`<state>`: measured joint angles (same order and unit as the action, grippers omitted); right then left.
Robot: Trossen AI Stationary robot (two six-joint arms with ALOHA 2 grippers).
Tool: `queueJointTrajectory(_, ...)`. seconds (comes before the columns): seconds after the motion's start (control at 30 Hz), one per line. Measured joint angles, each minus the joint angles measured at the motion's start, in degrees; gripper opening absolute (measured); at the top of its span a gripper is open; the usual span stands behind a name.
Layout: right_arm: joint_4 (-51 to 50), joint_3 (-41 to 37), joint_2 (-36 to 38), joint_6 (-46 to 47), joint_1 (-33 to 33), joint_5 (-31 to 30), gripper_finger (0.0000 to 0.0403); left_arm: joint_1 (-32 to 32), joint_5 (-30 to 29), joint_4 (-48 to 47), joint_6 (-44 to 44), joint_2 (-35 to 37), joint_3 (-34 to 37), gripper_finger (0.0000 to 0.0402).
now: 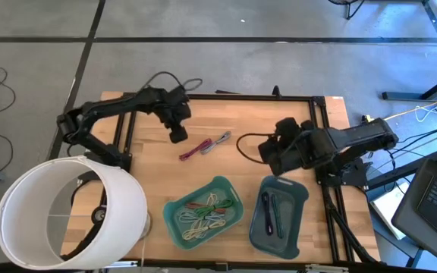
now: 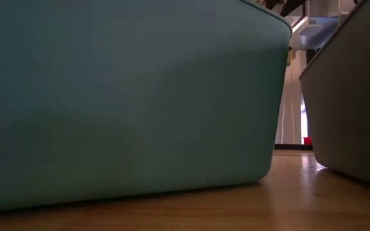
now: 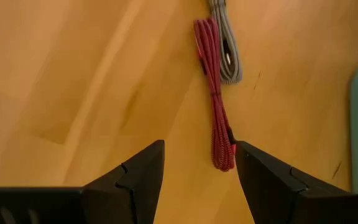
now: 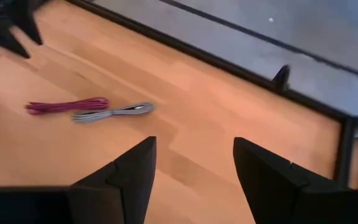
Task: Pick & Place USB Port
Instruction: Put the pink patterned charger cable into the blue bin
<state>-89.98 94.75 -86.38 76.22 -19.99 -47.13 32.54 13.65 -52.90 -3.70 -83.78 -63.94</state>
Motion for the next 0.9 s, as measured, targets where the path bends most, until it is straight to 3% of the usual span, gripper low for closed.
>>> queueJointTrajectory(0.53, -0.03, 0.1, -0.03, -9.24, 3.66, 0.17, 0.0218, -8.2, 2.84, 6.89, -0.05, -19.11, 0.0, 0.0191)
queueJointTrajectory(0.8, -0.01, 0.1, -0.03, -10.87, 3.7, 0.17, 0.0218, -8.61, 4.13, 11.31, 1.44, -23.56, -0.26, 0.0189)
queueJointTrajectory(0.9, -0.03, 0.1, -0.03, -11.93, 3.7, 0.15, 0.0218, -8.5, 3.14, 11.23, 0.59, -23.81, -0.26, 0.0158)
